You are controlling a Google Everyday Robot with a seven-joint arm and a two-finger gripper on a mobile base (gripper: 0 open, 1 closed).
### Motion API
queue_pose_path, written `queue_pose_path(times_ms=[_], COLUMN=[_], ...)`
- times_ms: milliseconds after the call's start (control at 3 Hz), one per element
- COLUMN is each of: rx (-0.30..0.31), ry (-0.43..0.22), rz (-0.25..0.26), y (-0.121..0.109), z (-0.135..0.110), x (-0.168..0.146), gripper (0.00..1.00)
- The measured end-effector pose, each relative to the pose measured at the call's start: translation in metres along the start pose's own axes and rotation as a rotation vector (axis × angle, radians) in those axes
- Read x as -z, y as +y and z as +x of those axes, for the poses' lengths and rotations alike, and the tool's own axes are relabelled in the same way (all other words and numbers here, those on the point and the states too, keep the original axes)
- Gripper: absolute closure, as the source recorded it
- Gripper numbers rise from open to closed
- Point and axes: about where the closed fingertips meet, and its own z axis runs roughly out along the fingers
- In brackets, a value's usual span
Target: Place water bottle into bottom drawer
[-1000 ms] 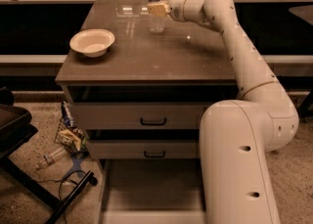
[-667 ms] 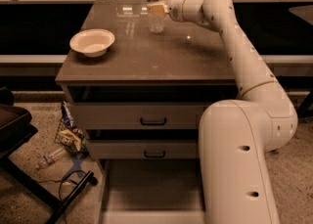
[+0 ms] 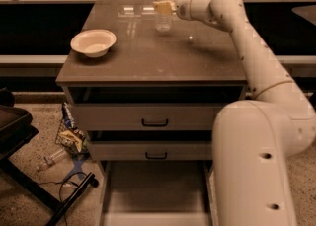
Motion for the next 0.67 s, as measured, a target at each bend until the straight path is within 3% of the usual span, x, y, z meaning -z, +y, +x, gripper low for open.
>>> queue_pose_path(times_ms=[333, 667], rx=[0.016, 0.030], ry=[-0.019, -0.082], rz=[0.063, 0.145], y=[-0.006, -0.005], z=[-0.022, -0.057], x=[0.047, 0.111], gripper=[1.00, 1.00])
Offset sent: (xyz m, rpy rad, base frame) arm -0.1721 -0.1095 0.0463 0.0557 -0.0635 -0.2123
